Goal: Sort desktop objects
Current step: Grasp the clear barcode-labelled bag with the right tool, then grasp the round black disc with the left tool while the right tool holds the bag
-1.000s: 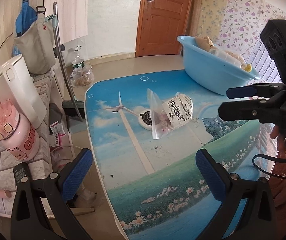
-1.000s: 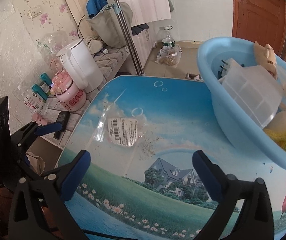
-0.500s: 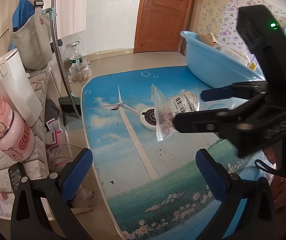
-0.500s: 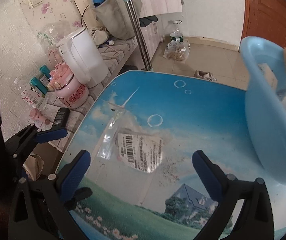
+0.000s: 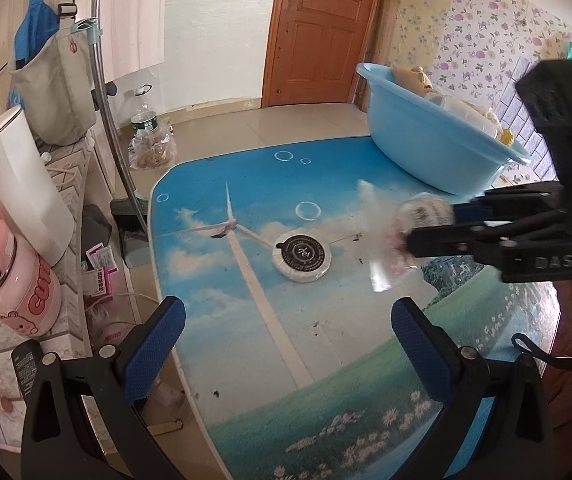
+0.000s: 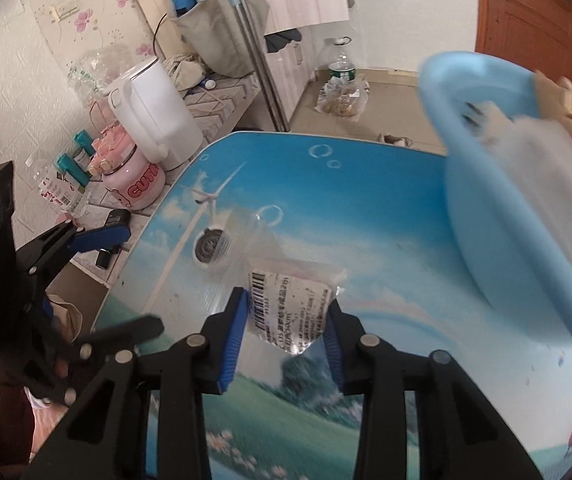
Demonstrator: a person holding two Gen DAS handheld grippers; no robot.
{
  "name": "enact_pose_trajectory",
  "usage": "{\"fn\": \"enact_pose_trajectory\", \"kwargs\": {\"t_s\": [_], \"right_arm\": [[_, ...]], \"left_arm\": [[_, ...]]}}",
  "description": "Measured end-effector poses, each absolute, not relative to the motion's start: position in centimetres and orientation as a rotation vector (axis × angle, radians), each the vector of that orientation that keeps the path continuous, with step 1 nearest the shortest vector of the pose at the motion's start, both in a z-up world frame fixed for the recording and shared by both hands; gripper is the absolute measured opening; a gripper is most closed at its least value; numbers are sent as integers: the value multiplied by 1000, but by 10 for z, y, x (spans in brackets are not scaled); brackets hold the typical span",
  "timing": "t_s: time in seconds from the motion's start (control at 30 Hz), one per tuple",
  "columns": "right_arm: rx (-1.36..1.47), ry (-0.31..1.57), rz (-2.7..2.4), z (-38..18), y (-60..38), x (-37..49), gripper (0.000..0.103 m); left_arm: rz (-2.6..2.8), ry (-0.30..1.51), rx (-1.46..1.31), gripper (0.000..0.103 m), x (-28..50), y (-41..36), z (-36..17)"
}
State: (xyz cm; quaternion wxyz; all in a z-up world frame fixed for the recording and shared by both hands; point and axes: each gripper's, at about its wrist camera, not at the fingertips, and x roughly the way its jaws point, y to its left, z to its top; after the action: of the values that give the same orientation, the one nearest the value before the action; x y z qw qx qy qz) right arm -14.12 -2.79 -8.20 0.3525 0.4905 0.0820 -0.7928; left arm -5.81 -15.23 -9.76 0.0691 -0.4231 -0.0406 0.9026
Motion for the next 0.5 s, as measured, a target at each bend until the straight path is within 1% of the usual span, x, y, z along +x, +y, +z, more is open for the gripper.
{"fn": "enact_pose_trajectory", "kwargs": {"t_s": [0.3, 0.43, 0.5], "right_arm": [[1324, 189, -2107, -86, 7, -139, 35], [1328, 187, -2125, -87, 13, -141, 35], [1324, 190, -2127, -87, 13, -140, 37]], "left_arm": [[2694, -125, -1299, 103, -79, -141, -102], [2676, -93, -1337, 103, -90, -132, -108], [2658, -99, -1348, 103, -94, -129, -111]]}}
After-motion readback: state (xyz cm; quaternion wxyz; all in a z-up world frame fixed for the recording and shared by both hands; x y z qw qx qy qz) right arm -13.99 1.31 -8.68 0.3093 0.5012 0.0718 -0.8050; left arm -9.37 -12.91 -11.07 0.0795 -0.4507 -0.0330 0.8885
